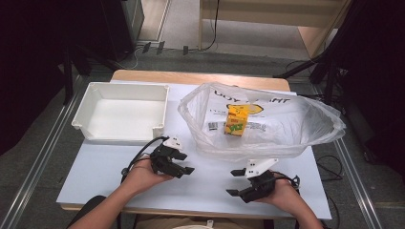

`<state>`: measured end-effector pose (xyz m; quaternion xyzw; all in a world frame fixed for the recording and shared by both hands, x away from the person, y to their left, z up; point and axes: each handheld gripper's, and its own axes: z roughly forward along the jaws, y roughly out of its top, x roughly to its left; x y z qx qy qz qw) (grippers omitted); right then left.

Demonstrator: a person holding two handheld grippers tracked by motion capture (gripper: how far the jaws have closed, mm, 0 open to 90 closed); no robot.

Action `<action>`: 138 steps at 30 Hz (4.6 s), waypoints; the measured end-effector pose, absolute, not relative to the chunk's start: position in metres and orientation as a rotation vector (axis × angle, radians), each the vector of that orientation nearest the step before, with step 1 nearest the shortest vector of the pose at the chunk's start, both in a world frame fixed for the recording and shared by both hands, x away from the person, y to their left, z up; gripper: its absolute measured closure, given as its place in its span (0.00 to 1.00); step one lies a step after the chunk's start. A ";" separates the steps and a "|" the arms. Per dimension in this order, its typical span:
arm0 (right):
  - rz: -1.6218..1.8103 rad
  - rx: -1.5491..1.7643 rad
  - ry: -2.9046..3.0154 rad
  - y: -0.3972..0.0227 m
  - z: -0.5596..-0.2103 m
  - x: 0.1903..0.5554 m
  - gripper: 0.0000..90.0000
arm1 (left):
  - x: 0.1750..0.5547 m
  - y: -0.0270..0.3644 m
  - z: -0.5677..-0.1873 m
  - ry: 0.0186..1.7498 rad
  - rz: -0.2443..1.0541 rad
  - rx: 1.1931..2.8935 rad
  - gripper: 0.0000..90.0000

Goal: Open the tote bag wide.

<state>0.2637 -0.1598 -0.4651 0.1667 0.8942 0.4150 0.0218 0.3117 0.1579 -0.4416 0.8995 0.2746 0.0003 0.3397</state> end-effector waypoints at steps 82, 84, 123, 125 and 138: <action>1.372 0.917 2.434 -0.417 -0.377 0.314 0.70 | 0.272 0.134 -0.232 0.418 -0.093 2.184 0.69; 1.334 0.908 2.429 -0.419 -0.366 0.322 0.71 | 0.285 0.130 -0.227 0.442 -0.106 2.188 0.69; 1.489 0.649 2.414 -0.345 -0.220 0.369 0.74 | 0.372 0.084 -0.219 0.630 -0.110 2.238 0.80; 1.486 0.633 2.425 -0.341 -0.219 0.367 0.74 | 0.373 0.085 -0.220 0.634 -0.103 2.235 0.80; 1.497 0.471 2.512 -0.309 -0.239 0.362 0.79 | 0.392 0.088 -0.237 0.691 -0.066 2.247 0.84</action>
